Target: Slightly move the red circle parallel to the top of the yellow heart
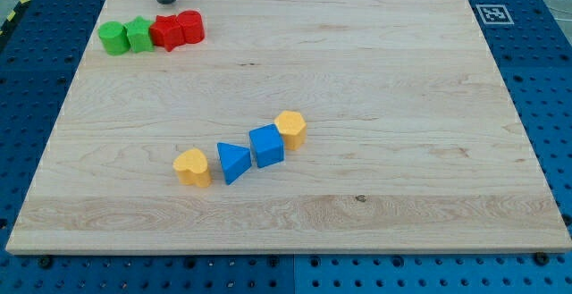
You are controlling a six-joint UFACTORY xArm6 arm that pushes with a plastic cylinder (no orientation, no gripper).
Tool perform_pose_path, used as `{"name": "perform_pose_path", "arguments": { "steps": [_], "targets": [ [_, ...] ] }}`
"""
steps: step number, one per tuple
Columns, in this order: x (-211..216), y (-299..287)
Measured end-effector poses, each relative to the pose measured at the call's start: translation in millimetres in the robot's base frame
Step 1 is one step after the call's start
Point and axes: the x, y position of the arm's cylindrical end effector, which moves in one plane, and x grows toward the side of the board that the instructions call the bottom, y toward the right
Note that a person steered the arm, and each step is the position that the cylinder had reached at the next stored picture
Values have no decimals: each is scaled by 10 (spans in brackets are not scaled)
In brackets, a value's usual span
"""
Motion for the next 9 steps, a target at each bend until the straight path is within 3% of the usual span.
{"name": "perform_pose_path", "arguments": {
  "steps": [3,6,9],
  "targets": [
    [221,29],
    [256,582],
    [478,442]
  ]
}}
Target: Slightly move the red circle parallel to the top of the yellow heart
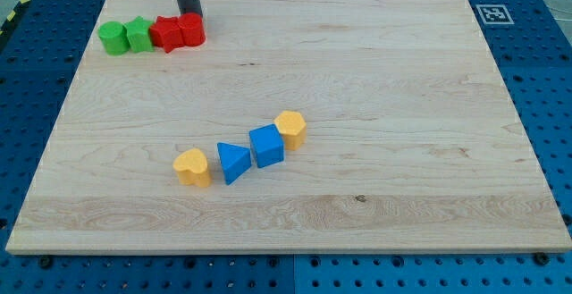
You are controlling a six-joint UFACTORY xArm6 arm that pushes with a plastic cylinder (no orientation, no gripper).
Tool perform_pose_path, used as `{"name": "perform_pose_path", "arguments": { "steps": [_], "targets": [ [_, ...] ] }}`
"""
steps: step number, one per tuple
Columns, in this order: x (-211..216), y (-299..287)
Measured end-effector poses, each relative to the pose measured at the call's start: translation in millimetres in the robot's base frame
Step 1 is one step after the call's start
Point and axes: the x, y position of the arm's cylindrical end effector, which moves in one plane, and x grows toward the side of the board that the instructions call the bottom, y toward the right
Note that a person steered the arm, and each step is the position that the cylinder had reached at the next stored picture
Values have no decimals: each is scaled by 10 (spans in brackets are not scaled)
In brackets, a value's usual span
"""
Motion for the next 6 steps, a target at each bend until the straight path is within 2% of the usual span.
{"name": "perform_pose_path", "arguments": {
  "steps": [4,6],
  "targets": [
    [-27,119],
    [-92,829]
  ]
}}
